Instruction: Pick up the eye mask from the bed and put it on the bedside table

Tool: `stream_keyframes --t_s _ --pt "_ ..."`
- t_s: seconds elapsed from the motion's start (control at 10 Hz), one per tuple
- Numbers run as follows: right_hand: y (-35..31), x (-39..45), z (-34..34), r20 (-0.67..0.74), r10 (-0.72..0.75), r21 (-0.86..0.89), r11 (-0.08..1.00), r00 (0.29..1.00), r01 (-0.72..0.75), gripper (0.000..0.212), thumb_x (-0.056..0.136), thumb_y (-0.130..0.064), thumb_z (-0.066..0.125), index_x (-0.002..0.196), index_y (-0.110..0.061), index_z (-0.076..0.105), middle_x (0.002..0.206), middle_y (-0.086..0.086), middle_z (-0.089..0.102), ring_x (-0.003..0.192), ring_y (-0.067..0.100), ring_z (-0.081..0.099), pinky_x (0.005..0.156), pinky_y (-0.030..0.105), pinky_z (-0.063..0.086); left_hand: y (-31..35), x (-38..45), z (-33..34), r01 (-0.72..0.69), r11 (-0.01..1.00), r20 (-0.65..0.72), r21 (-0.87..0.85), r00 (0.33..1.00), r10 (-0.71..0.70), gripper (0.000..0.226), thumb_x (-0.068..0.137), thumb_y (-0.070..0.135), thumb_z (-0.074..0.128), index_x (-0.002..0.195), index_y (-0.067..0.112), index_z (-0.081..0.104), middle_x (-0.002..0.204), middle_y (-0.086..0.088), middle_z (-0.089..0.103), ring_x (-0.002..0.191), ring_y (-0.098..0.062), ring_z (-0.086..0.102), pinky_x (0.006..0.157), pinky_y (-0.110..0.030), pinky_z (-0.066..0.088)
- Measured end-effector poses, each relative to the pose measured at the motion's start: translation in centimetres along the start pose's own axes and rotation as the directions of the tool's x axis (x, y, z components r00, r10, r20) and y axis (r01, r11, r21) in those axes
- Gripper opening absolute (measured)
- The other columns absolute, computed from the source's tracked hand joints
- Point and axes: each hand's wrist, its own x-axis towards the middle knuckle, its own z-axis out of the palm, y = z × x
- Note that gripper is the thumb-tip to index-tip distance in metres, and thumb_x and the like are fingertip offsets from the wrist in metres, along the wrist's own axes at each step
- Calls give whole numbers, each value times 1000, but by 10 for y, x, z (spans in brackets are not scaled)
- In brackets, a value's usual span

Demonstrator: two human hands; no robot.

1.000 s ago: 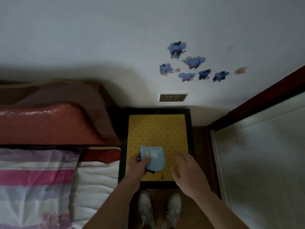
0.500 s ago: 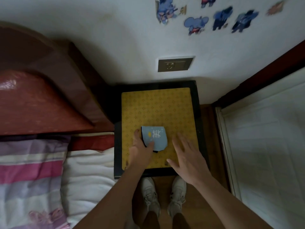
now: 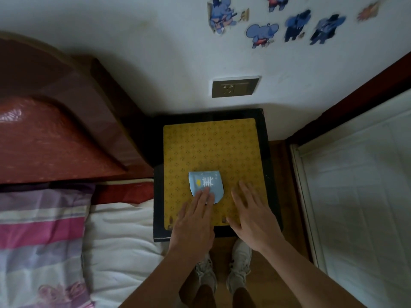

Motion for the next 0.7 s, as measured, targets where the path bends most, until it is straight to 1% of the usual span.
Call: stream_keyframes --t_s 0.1,0.3,0.5,0.6,0.7 --pt "1 0 2 -6 -1 -10 1000 1000 1 82 93 -59 48 157 -14 22 167 16 15 154 30 12 119 45 26 -3 6 -1 -4 1000 11 21 1000 4 89 92 36 51 155 12 -7 165 -7 -14 152 -21 -9 123 -48 18" --pt "2 5 4 -27 -8 0 1000 1000 8 81 95 -56 47 157 -15 16 168 14 9 155 28 7 121 46 26 -10 25 -13 -25 999 21 37 999 24 89 93 28 50 154 12 -13 164 -6 -20 150 -20 -17 124 -45 14" --pt "3 8 7 2 -4 2 1000 1000 4 83 95 -57 47 158 -16 12 169 13 4 155 29 5 122 47 25 -14 32 -18 -27 999 32 46 999 26 91 92 27 53 153 11 -12 164 -8 -19 150 -21 -16 124 -45 15" --pt "3 9 0 20 -1 5 1000 1000 0 83 95 -57 48 158 -17 11 169 13 3 155 29 4 120 47 25 -9 32 -26 -15 1000 48 1 999 15 91 90 27 55 154 12 -7 165 -7 -14 152 -21 -12 123 -46 18" --pt "1 7 -13 71 7 17 1000 997 -8 83 96 -57 46 158 -18 7 169 13 3 155 30 7 122 47 27 -5 28 -45 38 991 23 -125 999 -35 81 86 28 57 153 15 14 167 -6 3 152 -20 6 120 -44 26"
